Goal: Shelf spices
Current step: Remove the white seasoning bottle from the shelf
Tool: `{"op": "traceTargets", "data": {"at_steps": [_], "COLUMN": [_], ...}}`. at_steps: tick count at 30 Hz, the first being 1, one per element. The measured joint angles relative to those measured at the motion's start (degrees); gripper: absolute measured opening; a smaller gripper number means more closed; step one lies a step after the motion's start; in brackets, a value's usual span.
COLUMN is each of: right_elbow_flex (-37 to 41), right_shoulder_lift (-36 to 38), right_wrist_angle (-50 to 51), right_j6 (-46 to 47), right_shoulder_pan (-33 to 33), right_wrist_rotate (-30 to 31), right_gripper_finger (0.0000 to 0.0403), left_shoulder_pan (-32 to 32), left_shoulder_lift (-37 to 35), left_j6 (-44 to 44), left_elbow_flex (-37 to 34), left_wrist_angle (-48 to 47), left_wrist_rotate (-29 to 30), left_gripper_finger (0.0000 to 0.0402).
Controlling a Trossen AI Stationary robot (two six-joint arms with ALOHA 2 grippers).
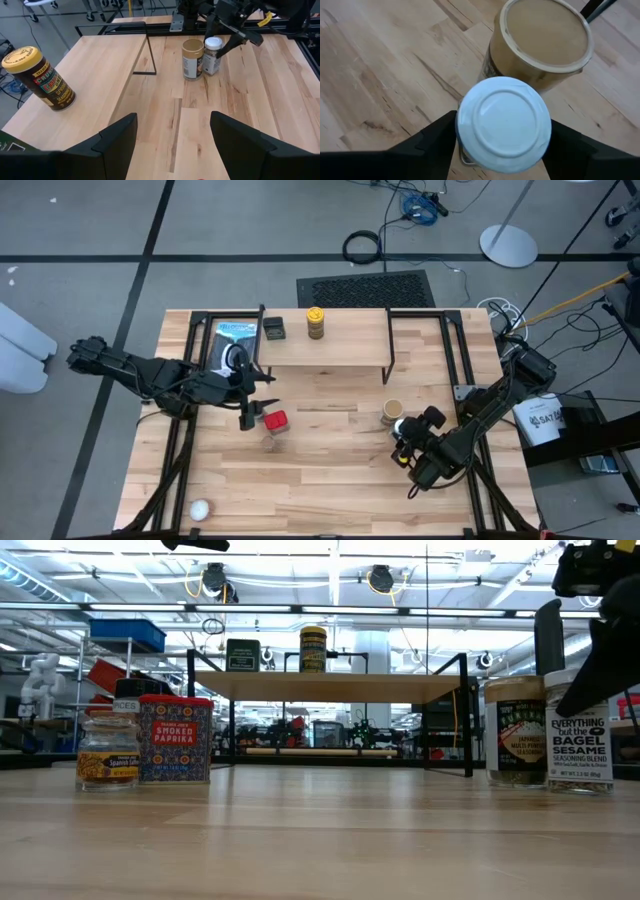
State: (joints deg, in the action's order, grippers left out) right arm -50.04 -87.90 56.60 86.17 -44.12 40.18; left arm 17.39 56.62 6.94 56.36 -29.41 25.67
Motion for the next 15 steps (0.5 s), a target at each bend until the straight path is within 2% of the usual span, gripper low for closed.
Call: {"op": "traceTargets", "data": {"at_steps": [15], "right_elbow_flex": [0.0], "right_shoulder_lift": [0.0], "right_wrist_angle": [2.5], "right_j6": [0.2], "right_shoulder_pan": [0.0], "right_wrist_rotate": [-1.6], "right_gripper_finger": [0.0242], "left_shoulder_pan": [0.0], "left_shoulder_lift": [0.0], "left_j6": [-0.1], "left_elbow_flex": [0.0], "left_wrist_angle": [0.0], "left_wrist_rotate": [0.0], "left_gripper_finger": [0.0261]}}
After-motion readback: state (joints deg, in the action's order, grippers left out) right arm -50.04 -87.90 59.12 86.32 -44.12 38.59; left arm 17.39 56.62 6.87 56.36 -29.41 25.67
